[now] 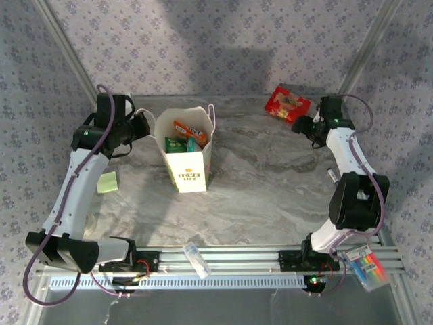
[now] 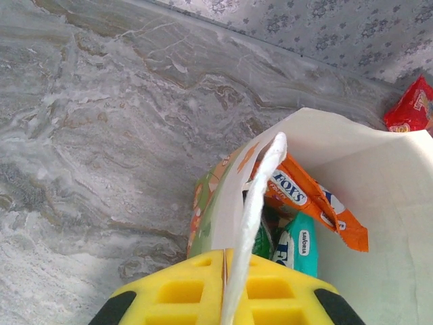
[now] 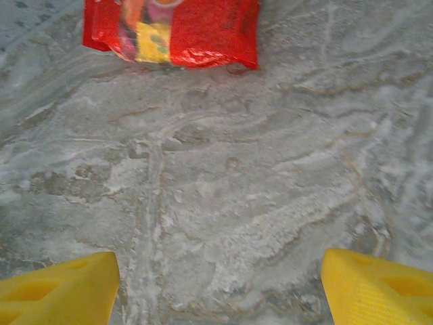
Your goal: Place the snacks into the paper bag
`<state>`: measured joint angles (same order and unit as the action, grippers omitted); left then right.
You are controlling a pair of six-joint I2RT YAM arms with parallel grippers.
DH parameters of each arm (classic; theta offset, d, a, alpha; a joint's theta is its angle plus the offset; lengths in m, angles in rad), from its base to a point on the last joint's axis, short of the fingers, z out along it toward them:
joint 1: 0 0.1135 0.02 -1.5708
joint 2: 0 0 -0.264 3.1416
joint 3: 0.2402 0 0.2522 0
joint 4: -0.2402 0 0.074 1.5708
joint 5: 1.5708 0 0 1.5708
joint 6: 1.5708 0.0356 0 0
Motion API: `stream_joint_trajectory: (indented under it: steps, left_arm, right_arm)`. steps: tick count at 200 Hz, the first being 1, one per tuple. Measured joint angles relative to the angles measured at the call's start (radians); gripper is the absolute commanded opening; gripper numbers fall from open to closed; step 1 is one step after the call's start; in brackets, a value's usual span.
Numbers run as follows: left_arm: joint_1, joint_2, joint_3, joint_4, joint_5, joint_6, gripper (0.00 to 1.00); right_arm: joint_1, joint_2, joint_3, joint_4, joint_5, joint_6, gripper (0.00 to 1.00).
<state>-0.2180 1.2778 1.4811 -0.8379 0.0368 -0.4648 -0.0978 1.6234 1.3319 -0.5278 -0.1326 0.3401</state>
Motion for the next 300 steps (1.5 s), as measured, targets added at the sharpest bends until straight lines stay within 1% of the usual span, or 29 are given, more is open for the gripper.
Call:
stream_joint_trajectory:
  steps: [21, 56, 107, 145, 234, 300]
  left_arm:
    - [0.0, 0.018, 0.014, -0.008, 0.0, 0.001, 0.09]
    - [-0.001, 0.043, 0.029, -0.007, 0.0, 0.003, 0.09]
    - [-0.001, 0.061, 0.031, -0.007, 0.0, 0.004, 0.09]
    - [-0.007, 0.063, 0.037, -0.008, 0.0, 0.004, 0.09]
    - [-0.011, 0.08, 0.064, -0.012, -0.002, 0.004, 0.09]
    - [-0.014, 0.08, 0.064, -0.014, -0.014, 0.005, 0.09]
  right_arm:
    - [-0.008, 0.042, 0.01, 0.047, -0.04, 0.004, 0.82]
    - [-0.027, 0.129, 0.052, 0.103, -0.065, 0.031, 0.83]
    - [-0.042, 0.3, 0.23, 0.112, -0.077, 0.047, 0.85]
    - [-0.044, 0.405, 0.306, 0.111, -0.078, 0.062, 0.87]
    - [-0.044, 0.631, 0.582, 0.023, -0.074, 0.071, 0.9]
    - [-0.044, 0.742, 0.708, -0.038, -0.078, 0.071, 0.87]
